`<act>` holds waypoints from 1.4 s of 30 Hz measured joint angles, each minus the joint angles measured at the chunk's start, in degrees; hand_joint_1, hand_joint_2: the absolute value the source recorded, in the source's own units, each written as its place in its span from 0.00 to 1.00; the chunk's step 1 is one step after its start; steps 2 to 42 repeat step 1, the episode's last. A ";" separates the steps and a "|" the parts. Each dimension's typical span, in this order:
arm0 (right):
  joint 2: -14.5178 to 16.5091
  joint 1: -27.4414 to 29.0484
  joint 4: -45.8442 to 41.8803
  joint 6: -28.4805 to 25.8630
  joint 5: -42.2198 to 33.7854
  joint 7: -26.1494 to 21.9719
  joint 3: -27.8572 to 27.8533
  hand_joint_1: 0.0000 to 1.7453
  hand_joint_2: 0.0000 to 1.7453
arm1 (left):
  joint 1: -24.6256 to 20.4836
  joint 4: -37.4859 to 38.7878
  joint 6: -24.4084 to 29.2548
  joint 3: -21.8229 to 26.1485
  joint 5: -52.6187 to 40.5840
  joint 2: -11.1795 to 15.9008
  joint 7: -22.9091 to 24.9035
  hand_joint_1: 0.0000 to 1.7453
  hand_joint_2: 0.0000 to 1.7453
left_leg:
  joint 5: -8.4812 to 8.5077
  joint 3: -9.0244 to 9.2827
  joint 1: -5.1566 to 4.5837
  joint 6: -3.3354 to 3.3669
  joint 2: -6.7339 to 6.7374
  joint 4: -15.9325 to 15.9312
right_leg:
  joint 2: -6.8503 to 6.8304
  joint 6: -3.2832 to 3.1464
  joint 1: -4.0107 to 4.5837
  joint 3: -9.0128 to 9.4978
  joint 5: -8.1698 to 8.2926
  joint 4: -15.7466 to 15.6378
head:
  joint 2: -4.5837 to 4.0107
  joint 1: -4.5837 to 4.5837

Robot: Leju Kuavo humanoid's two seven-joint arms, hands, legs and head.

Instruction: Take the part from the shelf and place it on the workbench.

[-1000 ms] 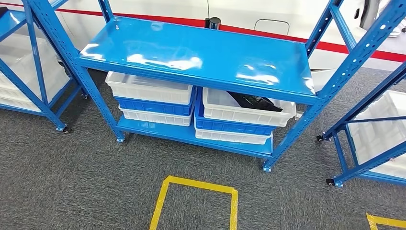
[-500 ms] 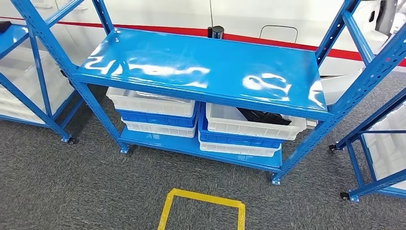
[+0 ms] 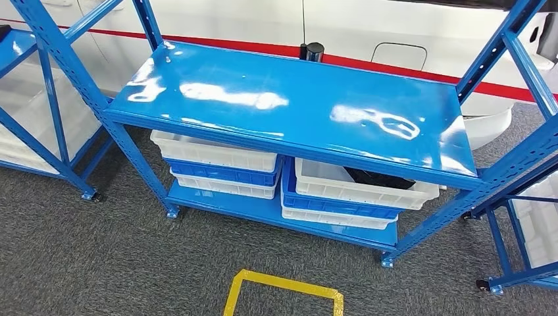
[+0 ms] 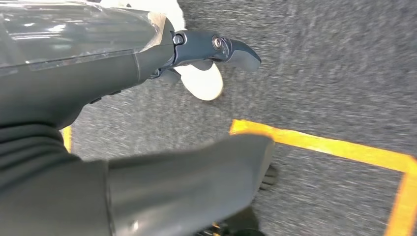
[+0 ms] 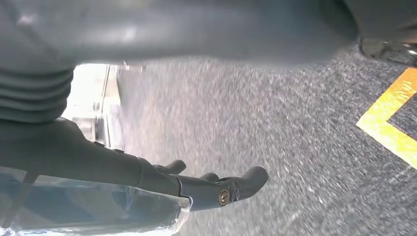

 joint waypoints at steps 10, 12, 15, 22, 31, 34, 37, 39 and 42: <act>0.00 0.04 0.00 -0.14 -0.36 -0.06 -0.37 0.00 1.00 | 0.08 0.00 0.11 0.04 -0.26 0.01 0.31 0.00 0.33 | -0.18 0.21 0.02 -0.03 -0.06 0.00 | -0.01 0.26 -0.05 -0.67 0.50 0.18 | 0.00 0.01; 0.00 0.04 0.00 -0.14 -0.36 -0.06 -0.37 0.00 1.00 | 0.08 0.00 0.11 0.04 -0.26 0.01 0.31 0.00 0.33 | -0.18 0.21 0.02 -0.03 -0.06 0.00 | -0.01 0.26 -0.05 -0.67 0.50 0.18 | 0.00 0.01; 0.00 0.04 0.00 -0.14 -0.36 -0.06 -0.37 0.00 1.00 | 0.08 0.00 0.11 0.04 -0.26 0.01 0.31 0.00 0.33 | -0.18 0.21 0.02 -0.03 -0.06 0.00 | -0.01 0.26 -0.05 -0.67 0.50 0.18 | 0.00 0.01; 0.00 0.04 0.00 -0.14 -0.36 -0.06 -0.37 0.00 1.00 | 0.08 0.00 0.11 0.04 -0.26 0.01 0.31 0.00 0.33 | -0.18 0.21 0.02 -0.03 -0.06 0.00 | -0.01 0.26 -0.05 -0.67 0.50 0.18 | 0.00 0.01; 0.00 0.04 0.00 -0.14 -0.36 -0.06 -0.37 0.00 1.00 | 0.08 0.00 0.11 0.04 -0.26 0.01 0.31 0.00 0.33 | -0.18 0.21 0.02 -0.03 -0.06 0.00 | -0.01 0.26 -0.05 -0.67 0.50 0.18 | 0.00 0.01; 0.00 0.04 0.00 -0.14 -0.36 -0.06 -0.37 0.00 1.00 | 0.08 0.00 0.11 0.04 -0.26 0.01 0.31 0.00 0.33 | -0.18 0.21 0.02 -0.03 -0.06 0.00 | -0.01 0.26 -0.05 -0.67 0.50 0.18 | 0.00 0.01; 0.00 0.04 0.00 -0.14 -0.36 -0.06 -0.37 0.00 1.00 | 0.08 0.00 0.11 0.04 -0.26 0.01 0.31 0.00 0.33 | -0.18 0.21 0.02 -0.03 -0.06 0.00 | -0.01 0.26 -0.05 -0.67 0.50 0.18 | 0.00 0.01; 0.00 0.04 0.00 -0.14 -0.36 -0.06 -0.37 0.00 1.00 | 0.08 0.00 0.11 0.04 -0.26 0.01 0.31 0.00 0.33 | -0.18 0.21 0.02 -0.03 -0.06 0.00 | -0.01 0.26 -0.05 -0.67 0.50 0.18 | 0.00 0.01; 0.00 0.04 0.00 -0.14 -0.36 -0.06 -0.37 0.00 1.00 | 0.08 0.00 0.11 0.04 -0.26 0.01 0.31 0.00 0.33 | -0.18 0.21 0.02 -0.03 -0.06 0.00 | -0.01 0.26 -0.05 -0.67 0.50 0.18 | 0.00 0.01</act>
